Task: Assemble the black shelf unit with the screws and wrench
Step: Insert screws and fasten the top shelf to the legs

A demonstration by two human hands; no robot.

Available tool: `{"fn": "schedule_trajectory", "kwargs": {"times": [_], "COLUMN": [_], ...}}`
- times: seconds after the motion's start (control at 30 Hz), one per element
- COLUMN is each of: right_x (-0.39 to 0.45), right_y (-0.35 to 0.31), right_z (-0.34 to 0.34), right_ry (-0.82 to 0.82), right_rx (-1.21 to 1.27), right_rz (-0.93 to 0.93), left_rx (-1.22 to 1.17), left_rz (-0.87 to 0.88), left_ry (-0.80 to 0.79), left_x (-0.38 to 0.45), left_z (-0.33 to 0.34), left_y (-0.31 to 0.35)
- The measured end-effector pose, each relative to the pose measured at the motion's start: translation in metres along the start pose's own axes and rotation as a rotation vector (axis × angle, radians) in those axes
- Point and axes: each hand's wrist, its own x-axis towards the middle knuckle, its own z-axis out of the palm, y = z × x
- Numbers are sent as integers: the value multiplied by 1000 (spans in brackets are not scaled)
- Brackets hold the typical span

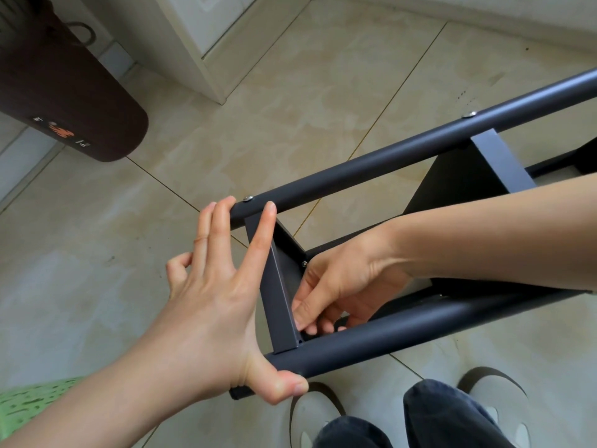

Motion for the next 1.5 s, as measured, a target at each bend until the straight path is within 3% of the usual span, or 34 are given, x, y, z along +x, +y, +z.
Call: {"fn": "schedule_trajectory", "kwargs": {"times": [0.13,0.33,0.73,0.97,1.5], "right_x": [-6,-12,-2,2,5], "right_y": [-3,1,4,-5,-4], "right_z": [3,12,8,-3,-7], "right_ry": [-36,57,115,-65,-46], "right_rx": [12,48,3,-33,-30], "right_rz": [-39,-185,-119,-15,65], "left_rx": [-5,-11,-16,-6,-12], "left_rz": [-5,-10,-10,-25,-7], "left_ry": [-4,-16,-24,-39,-16], "left_x": [0,1,0,2,0], "left_z": [0,-2,-3,-4,-2], "left_y": [0,1,2,2,1]}}
